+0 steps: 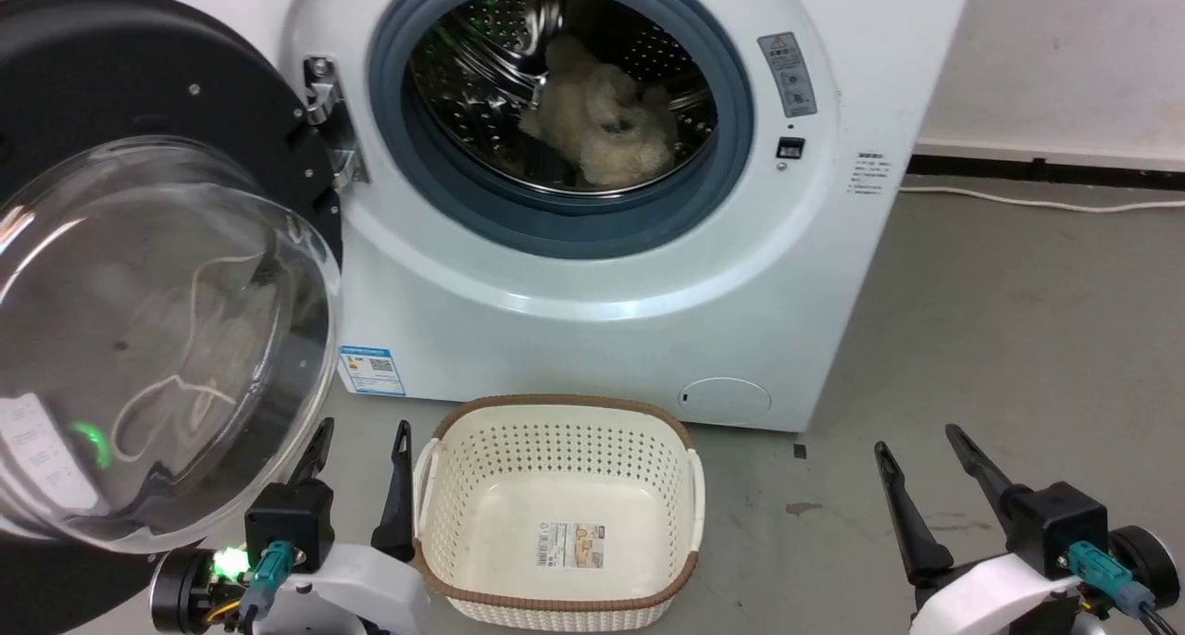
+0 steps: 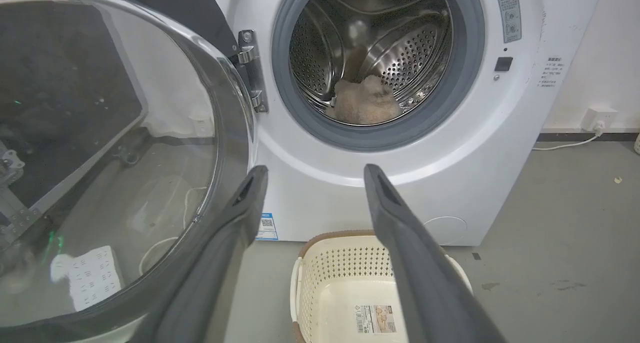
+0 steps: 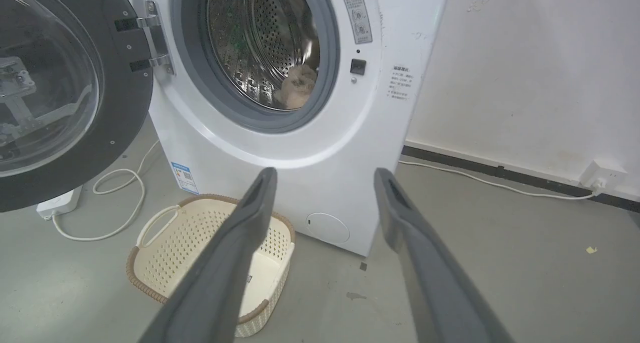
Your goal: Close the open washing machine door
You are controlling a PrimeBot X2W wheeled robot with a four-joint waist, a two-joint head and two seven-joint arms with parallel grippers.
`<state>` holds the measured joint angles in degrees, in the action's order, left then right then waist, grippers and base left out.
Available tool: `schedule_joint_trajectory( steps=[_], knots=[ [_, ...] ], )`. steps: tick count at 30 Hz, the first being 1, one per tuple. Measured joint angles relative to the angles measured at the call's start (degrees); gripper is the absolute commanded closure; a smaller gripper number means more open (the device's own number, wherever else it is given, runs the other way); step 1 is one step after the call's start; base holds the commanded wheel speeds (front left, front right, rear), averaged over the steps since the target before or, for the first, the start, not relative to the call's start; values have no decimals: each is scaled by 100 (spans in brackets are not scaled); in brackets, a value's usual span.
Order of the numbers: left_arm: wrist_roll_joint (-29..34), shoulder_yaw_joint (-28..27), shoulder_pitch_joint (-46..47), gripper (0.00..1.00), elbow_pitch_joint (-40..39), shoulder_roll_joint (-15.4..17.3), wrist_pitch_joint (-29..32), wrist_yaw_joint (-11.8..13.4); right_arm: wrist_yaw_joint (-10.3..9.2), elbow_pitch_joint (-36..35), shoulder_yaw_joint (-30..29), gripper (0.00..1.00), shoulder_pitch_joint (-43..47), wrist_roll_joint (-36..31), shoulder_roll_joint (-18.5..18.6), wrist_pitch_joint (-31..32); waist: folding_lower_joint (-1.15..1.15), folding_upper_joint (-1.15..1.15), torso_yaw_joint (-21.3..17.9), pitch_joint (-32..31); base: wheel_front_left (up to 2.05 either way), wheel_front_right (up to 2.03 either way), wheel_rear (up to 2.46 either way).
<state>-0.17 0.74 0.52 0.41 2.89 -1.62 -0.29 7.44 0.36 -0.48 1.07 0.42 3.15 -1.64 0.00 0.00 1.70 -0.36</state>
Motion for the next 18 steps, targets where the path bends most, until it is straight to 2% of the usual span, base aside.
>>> schedule_joint_trajectory(
  steps=[18],
  knots=[
    [-2, 11, -67, 0, -29, 49, -202, -38, 0, 102, 242, 0, 51, 14, 0, -202, 0, 0, 591, -42, 0, 0, 0]
  ],
)
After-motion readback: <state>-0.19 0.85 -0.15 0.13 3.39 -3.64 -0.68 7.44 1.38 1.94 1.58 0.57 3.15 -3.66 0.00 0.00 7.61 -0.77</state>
